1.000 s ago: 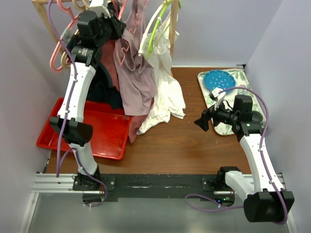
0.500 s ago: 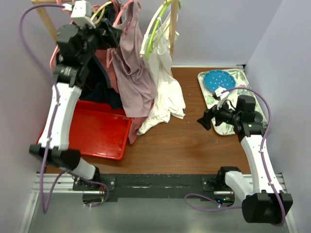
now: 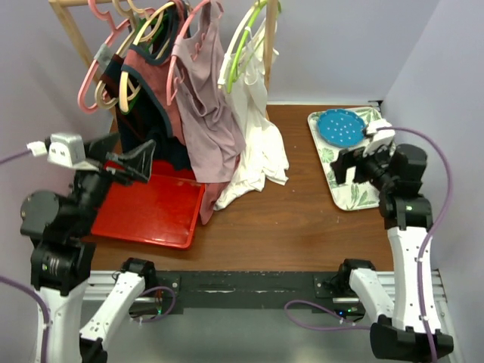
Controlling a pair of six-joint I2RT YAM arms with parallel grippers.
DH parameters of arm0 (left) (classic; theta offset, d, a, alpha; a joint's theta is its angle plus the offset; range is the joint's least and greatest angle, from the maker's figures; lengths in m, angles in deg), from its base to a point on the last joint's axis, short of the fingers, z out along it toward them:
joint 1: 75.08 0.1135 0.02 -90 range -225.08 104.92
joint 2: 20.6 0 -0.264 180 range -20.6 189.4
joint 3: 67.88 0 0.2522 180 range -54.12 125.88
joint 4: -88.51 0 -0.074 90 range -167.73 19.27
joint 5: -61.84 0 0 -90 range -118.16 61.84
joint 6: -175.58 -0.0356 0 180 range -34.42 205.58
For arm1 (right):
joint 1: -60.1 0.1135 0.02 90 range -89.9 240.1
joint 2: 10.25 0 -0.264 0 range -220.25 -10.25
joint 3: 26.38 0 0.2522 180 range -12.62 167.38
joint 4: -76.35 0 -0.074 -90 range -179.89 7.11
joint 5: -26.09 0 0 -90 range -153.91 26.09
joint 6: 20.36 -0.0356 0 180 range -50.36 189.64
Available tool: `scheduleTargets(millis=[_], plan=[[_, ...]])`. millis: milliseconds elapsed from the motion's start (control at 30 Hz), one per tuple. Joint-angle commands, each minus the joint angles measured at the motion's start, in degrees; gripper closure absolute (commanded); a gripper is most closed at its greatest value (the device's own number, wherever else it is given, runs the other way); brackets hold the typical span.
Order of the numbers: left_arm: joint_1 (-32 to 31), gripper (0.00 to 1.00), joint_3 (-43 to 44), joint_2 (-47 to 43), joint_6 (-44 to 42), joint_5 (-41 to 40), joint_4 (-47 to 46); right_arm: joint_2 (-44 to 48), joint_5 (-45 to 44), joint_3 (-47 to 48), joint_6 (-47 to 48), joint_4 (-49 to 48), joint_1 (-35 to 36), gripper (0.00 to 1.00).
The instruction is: Place the tank top on the hanger
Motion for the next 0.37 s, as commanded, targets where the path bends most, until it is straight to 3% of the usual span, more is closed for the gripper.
scheduleTargets(millis=[0, 167, 333], plan=[[0.31, 0.0, -4.5, -6.86, -1.13, -3.53, 8.68, 0.8, -14.17, 13.96, -5.48, 2.58, -0.26, 0.01], [0.22, 0.0, -3.37, -10.66, -1.39, -5.73, 12.72, 1.15, -15.77, 21.96, -4.25, 6.01, -0.26, 0.02], [0.04, 0.0, -2.93, -10.75, -1.48, -5.03, 12.64, 2.02, -14.71, 23.29, -4.51, 7.07, -0.26, 0.02]])
